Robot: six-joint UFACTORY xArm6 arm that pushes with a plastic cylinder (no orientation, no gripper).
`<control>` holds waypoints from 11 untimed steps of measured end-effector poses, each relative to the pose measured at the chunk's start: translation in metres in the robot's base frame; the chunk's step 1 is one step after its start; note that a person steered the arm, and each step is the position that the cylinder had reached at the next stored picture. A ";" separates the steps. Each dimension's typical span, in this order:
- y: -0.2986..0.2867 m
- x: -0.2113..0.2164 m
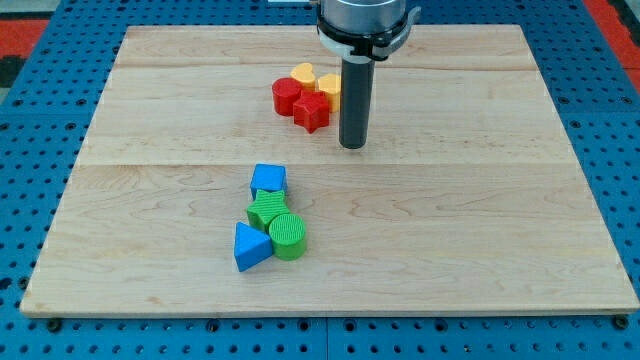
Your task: Slide the blue cube towards the down
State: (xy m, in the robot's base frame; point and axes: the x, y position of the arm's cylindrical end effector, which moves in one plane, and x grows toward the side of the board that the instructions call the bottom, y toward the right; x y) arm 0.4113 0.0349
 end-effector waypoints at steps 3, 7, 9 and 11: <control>-0.060 0.000; -0.138 0.051; -0.085 0.063; 0.023 0.075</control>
